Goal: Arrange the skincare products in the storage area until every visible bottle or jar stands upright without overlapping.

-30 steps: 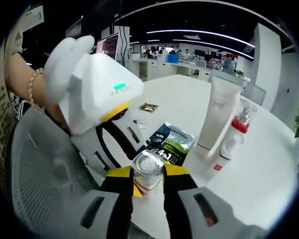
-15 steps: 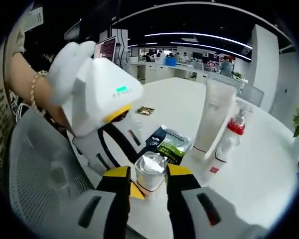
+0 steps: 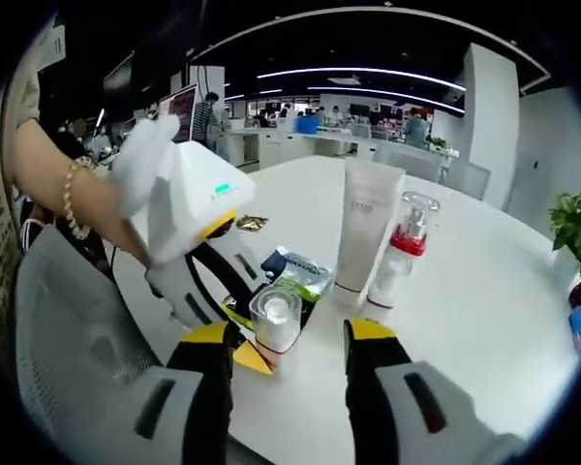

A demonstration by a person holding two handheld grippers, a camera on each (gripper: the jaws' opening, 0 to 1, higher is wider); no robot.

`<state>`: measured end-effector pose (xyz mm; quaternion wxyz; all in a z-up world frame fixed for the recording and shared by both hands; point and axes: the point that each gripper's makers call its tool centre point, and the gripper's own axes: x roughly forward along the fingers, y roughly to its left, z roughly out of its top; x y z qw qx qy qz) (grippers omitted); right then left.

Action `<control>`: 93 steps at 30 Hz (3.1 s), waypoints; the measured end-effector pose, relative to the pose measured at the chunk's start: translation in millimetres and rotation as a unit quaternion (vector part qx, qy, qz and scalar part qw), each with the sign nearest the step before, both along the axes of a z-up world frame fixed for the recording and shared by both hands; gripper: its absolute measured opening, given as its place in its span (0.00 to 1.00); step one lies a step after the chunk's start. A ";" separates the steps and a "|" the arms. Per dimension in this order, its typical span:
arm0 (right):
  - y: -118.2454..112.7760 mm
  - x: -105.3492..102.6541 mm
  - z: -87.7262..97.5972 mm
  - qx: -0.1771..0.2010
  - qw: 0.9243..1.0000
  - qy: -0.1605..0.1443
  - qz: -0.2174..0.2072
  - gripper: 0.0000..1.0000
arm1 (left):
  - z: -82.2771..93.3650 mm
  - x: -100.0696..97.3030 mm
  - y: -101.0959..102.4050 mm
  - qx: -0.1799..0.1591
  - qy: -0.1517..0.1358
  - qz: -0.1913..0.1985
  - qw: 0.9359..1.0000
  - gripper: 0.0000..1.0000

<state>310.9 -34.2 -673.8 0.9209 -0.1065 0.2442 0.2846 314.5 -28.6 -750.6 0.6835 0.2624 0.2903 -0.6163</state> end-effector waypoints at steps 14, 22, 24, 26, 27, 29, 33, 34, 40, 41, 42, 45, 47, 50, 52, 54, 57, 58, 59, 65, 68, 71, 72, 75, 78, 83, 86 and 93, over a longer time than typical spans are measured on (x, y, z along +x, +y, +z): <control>-20.6 -2.3 -0.4 0.013 0.999 0.007 -0.033 0.54 | 2.8 37.2 -17.6 -0.008 0.009 0.024 1.000 0.16; -22.0 -1.5 -0.9 0.017 0.999 0.009 -0.038 0.55 | 2.0 60.6 -18.3 -0.007 -0.003 0.032 0.999 0.16; -21.9 -1.5 -1.6 0.016 0.999 0.011 -0.038 0.55 | 1.8 65.5 -18.8 -0.008 -0.006 0.033 0.999 0.16; -21.8 -1.5 -2.1 0.016 0.999 0.012 -0.037 0.55 | 1.8 70.0 -19.4 -0.008 -0.009 0.035 0.999 0.16; -21.7 -1.6 -2.1 0.017 0.999 0.012 -0.037 0.55 | 1.5 71.6 -19.9 -0.008 -0.009 0.034 0.999 0.16; -22.0 -1.3 -2.2 0.017 0.999 0.012 -0.038 0.55 | 0.8 74.3 -20.8 -0.007 -0.010 0.034 0.999 0.16; -22.1 -1.4 -2.9 0.017 0.999 0.014 -0.038 0.56 | 0.4 77.1 -21.9 -0.007 -0.012 0.032 0.999 0.16; -22.0 -1.4 -3.1 0.017 0.999 0.014 -0.038 0.56 | 0.3 77.4 -22.1 -0.007 -0.012 0.031 0.999 0.16; -21.8 -1.6 -3.9 0.017 0.999 0.015 -0.037 0.56 | 0.0 77.8 -22.2 -0.006 -0.015 0.028 0.999 0.16; -21.7 -1.7 -4.1 0.017 0.999 0.016 -0.037 0.57 | 0.1 77.8 -21.9 -0.006 -0.013 0.030 0.999 0.16; -21.6 -1.7 -4.2 0.017 0.999 0.016 -0.036 0.57 | 0.1 78.1 -21.8 -0.007 -0.012 0.033 0.999 0.16; -21.3 -2.0 -4.3 0.016 0.999 0.017 -0.036 0.57 | 0.1 78.6 -20.8 -0.008 -0.012 0.038 0.999 0.17; -21.1 -2.0 -4.6 0.016 0.999 0.018 -0.035 0.57 | 1.0 77.8 -19.5 -0.009 -0.009 0.042 0.999 0.17; -19.7 -2.6 -5.1 0.014 0.999 0.019 -0.031 0.57 | 5.2 77.5 -16.9 -0.016 -0.009 0.050 0.999 0.22; -18.8 -2.9 -5.5 0.013 0.999 0.019 -0.029 0.57 | 6.6 77.8 -13.9 -0.016 -0.011 0.056 0.998 0.24; -17.3 -3.3 -5.5 0.011 0.999 0.019 -0.025 0.58 | 7.9 77.1 -9.2 -0.014 -0.012 0.060 0.998 0.24; -15.1 -4.4 -5.7 0.009 1.000 0.019 -0.019 0.58 | 12.9 75.4 0.0 -0.018 -0.011 0.074 0.997 0.25; -14.5 -4.7 -5.6 0.009 1.000 0.019 -0.018 0.58 | 14.4 75.1 3.0 -0.019 -0.012 0.079 0.997 0.26; -14.0 -4.7 -5.4 0.009 1.000 0.019 -0.016 0.59 | 16.9 73.8 8.1 -0.021 -0.012 0.086 0.996 0.28; -9.3 -4.5 -4.6 0.012 1.000 0.019 -0.008 0.61 | 26.3 66.5 38.3 -0.026 -0.007 0.123 0.992 0.34; -5.6 -4.5 -3.9 0.014 1.000 0.019 -0.002 0.63 | 29.6 61.0 57.7 -0.028 0.001 0.150 0.988 0.37; -0.9 -5.5 -1.6 0.014 1.000 0.017 0.006 0.65 | 34.4 54.3 71.8 -0.036 0.009 0.174 0.984 0.40; 0.7 -5.9 -0.9 0.015 1.000 0.017 0.008 0.66 | 35.6 52.0 75.7 -0.038 0.012 0.179 0.983 0.41; 5.9 -7.4 1.5 0.020 1.000 0.016 0.015 0.68 | 38.1 44.1 88.8 -0.041 0.017 0.196 0.980 0.45; 10.7 -8.9 2.6 0.024 0.999 0.017 0.022 0.71 | 39.9 35.9 103.2 -0.044 0.026 0.218 0.975 0.48; 17.9 -12.3 4.5 0.028 0.999 0.016 0.032 0.75 | 42.5 22.3 126.3 -0.051 0.038 0.250 0.966 0.54; 21.1 -14.5 4.1 0.031 0.999 0.018 0.036 0.76 | 42.2 15.5 140.0 -0.052 0.043 0.269 0.961 0.56; 24.6 -20.3 5.1 0.040 0.998 0.021 0.042 0.80 | 46.2 -1.5 166.5 -0.072 0.056 0.315 0.945 0.63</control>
